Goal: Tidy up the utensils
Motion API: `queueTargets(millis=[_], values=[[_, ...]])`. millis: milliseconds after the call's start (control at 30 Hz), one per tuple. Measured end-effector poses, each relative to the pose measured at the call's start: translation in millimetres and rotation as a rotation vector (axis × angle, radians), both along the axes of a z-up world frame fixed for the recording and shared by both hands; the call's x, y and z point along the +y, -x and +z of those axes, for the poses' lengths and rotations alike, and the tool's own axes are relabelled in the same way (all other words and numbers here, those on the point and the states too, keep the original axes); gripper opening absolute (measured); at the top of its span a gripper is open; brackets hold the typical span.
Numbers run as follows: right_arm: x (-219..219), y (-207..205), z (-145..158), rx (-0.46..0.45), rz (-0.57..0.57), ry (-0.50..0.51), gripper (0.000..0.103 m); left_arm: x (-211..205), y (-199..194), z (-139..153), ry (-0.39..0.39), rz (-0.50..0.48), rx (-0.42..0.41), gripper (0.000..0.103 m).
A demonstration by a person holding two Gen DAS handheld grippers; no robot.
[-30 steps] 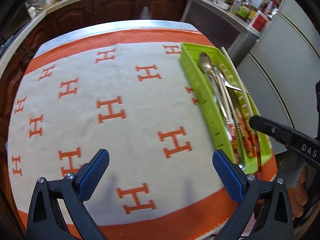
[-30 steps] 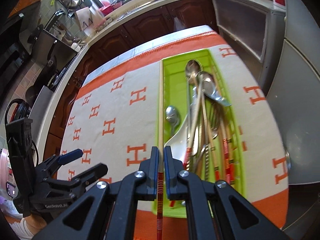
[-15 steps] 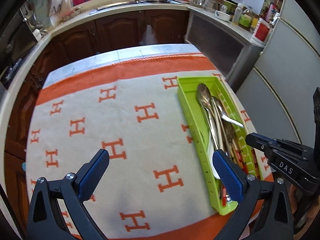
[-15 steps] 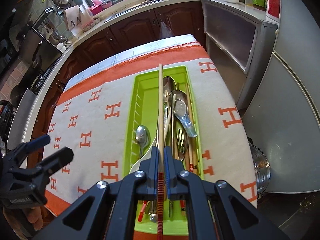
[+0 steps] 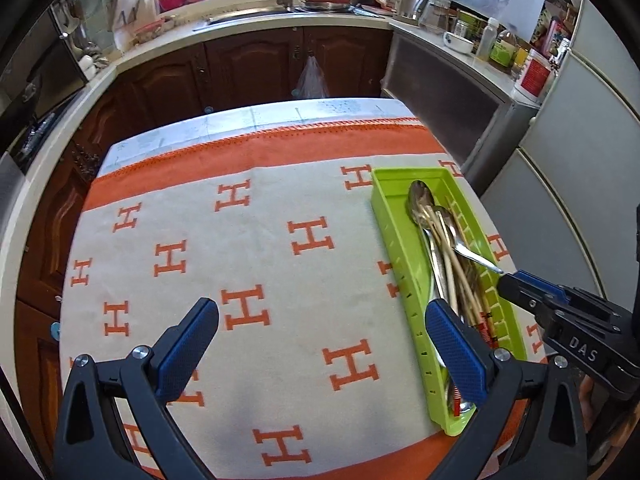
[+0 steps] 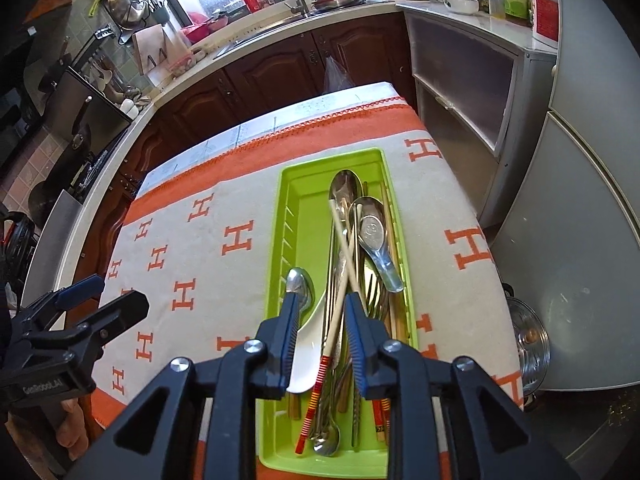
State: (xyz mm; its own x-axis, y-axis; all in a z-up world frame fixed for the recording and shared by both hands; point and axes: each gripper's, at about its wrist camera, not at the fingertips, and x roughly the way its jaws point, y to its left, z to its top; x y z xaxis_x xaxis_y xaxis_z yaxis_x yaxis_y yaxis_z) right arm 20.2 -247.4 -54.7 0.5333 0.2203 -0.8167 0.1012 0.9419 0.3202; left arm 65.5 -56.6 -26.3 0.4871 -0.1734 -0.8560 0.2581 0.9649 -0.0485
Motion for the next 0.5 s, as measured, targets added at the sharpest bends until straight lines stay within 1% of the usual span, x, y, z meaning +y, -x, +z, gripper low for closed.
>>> queueTargets(millis=[167,300,500], values=[[6.0,6.7,5.2,-0.016,0.009,0.000,0.024,8.2,7.2,6.2,-0.019,0.022,-0.027,0.102],[10.8,12.8,8.9,-0.026,0.017,-0.014,0.024,18.0,17.0,11.3,-0.015,0.046,-0.040,0.102],[23.6,26.5,9.6,-0.023,0.039,-0.049,0.024,35.1,40.3,8.9,-0.036,0.090,-0.027,0.102]])
